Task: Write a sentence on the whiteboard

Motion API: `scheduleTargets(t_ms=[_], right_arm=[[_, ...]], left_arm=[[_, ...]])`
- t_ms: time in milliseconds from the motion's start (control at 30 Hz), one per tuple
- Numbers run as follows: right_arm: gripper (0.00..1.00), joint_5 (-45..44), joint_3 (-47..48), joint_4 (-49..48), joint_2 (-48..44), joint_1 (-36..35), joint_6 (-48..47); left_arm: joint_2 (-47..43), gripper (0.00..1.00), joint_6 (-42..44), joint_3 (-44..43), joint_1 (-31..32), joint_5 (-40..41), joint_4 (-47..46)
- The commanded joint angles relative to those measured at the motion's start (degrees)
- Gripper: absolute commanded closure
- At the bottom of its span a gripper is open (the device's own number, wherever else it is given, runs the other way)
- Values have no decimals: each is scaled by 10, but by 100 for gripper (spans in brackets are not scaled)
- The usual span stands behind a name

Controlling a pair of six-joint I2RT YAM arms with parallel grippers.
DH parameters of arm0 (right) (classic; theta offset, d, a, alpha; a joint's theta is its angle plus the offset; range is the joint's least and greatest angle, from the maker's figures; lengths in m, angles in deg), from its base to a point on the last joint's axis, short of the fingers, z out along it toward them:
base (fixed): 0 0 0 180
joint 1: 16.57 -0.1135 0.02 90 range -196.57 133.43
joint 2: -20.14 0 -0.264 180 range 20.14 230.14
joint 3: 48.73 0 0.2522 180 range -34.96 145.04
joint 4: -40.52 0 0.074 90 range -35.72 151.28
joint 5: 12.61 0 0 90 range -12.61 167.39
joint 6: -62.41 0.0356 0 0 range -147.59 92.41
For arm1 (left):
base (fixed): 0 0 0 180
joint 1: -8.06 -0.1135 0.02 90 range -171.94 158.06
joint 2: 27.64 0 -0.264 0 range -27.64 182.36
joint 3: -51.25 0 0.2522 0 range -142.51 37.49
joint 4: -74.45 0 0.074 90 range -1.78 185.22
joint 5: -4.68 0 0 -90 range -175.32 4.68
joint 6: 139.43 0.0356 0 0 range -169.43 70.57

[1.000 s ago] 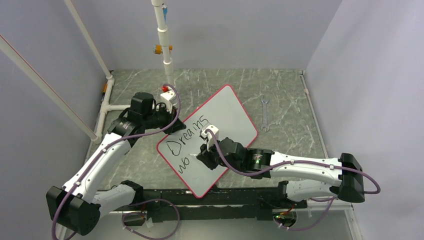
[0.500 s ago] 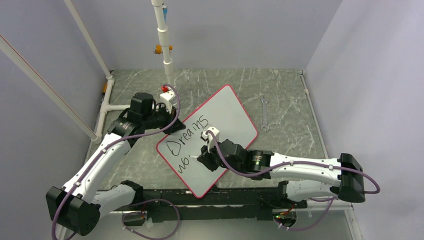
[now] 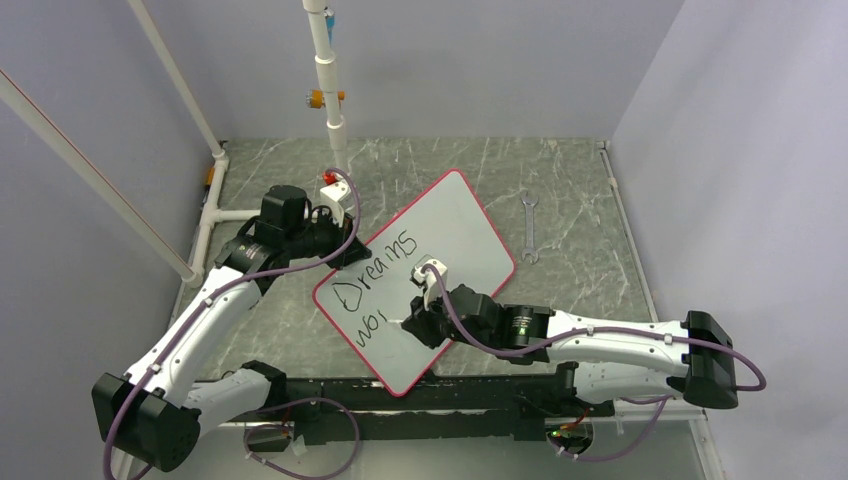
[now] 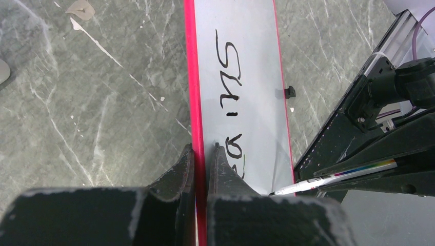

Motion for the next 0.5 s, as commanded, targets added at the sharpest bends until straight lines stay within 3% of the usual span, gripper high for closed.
scheduleTargets(t_ms=[0,467], right_arm=[[100,3,-2,-7,-6,1,11],[100,-15,51,4,23,1,-13]], left_arm=[[-12,100,59,4,4,5,-19],[-12,100,59,3,4,6,-18]])
